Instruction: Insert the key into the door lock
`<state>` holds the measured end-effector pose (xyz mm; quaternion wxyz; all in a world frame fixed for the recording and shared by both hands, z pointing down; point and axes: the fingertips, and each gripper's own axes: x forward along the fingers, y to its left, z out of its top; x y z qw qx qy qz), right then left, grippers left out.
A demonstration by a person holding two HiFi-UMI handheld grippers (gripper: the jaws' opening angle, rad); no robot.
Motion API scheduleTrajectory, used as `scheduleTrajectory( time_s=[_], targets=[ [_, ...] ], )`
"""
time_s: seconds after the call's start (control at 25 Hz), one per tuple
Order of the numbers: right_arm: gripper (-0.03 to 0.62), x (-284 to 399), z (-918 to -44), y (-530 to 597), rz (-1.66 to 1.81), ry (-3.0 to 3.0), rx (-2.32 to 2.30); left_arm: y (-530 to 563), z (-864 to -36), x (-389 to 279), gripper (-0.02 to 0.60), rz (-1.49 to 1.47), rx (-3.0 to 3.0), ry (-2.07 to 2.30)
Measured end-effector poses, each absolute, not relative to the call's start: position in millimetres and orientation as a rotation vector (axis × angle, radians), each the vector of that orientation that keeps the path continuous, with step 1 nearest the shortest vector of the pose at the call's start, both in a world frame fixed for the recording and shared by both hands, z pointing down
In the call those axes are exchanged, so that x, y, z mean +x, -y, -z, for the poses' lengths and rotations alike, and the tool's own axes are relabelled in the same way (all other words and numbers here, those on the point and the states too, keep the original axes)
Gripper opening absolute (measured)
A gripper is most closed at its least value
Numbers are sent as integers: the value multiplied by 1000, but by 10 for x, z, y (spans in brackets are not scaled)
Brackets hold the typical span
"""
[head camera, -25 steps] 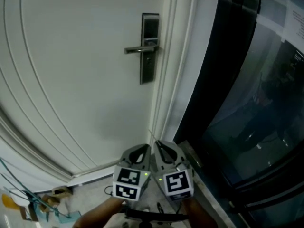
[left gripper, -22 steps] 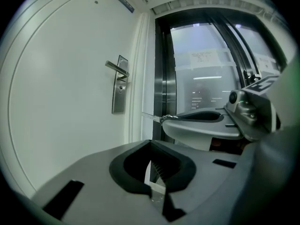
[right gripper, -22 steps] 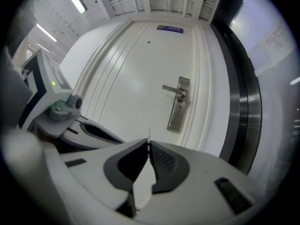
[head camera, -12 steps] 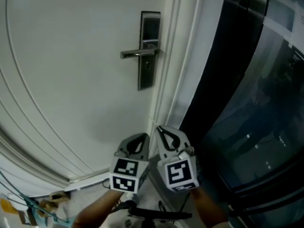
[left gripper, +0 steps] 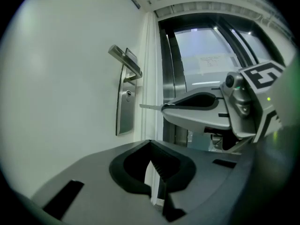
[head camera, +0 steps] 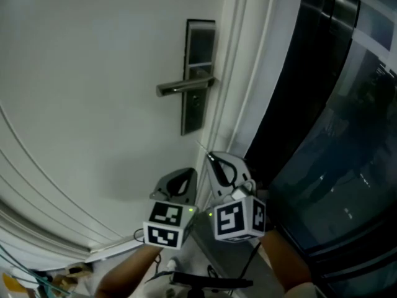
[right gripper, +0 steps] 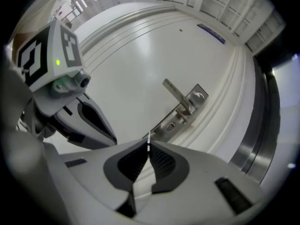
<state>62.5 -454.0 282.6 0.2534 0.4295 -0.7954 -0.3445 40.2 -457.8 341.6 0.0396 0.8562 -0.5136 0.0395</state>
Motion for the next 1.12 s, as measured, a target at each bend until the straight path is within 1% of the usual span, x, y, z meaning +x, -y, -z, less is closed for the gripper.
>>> scheduleTrajectory(
  time_s=[0.12, 0.6, 1.12],
  targets=[
    [20, 592, -2781, 4697, 1033, 2044, 1157, 4703, -3403, 358, 3, -119, 2632, 1559],
    [20, 562, -2572, 5247, 1228, 1698, 1156, 5035, -3294, 93, 3, -74, 2650, 1559],
    [20, 491, -2324, 5480, 1317, 1546, 1158, 5174, -3299, 43, 3, -70, 2668, 1527]
  ],
)
